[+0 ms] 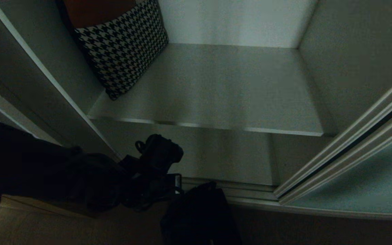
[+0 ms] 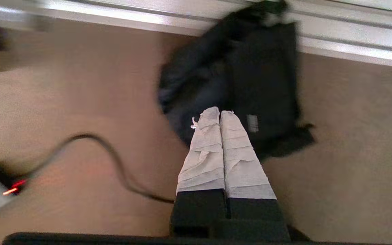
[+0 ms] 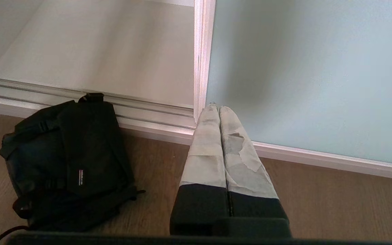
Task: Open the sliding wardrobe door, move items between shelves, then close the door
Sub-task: Place the bag on the lower shelf
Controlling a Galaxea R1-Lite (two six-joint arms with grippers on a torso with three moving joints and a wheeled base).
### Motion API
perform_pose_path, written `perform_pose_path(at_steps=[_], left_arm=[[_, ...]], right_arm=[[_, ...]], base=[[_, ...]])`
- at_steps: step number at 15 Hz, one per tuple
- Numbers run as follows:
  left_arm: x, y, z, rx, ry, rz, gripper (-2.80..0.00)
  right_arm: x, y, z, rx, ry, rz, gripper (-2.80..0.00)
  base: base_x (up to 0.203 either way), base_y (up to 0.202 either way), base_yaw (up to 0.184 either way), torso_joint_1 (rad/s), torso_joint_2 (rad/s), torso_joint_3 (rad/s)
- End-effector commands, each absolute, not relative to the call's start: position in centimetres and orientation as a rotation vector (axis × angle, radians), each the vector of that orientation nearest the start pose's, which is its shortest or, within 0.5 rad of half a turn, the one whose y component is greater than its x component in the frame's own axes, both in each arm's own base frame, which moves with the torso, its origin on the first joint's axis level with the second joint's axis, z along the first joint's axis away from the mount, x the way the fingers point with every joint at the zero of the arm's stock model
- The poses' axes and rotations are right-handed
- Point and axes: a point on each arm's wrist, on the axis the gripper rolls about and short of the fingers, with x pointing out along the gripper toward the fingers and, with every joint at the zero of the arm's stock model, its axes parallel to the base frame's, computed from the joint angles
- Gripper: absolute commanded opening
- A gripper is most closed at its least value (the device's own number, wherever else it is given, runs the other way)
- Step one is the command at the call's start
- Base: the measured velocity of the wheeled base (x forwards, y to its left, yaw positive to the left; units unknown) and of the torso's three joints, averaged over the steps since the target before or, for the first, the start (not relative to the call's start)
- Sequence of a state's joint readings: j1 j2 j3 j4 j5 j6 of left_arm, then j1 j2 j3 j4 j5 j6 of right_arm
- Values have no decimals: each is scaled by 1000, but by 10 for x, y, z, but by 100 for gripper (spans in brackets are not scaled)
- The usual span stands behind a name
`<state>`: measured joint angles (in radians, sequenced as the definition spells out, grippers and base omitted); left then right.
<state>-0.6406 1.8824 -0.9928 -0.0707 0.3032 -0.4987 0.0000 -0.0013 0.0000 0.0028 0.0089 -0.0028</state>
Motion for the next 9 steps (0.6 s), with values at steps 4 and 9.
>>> perform_pose_path(at_steps=[4,9], left_arm=[[286,-198,87,-71,897,-257,-280],[280,-195,103,-105,798,-285,-280]], right_arm=[[-23,0,75,-3,3,9,-280],[-23,0,75,-3,3,9,-280]], base=[[0,0,0,0,0,0],[0,0,0,0,0,0]])
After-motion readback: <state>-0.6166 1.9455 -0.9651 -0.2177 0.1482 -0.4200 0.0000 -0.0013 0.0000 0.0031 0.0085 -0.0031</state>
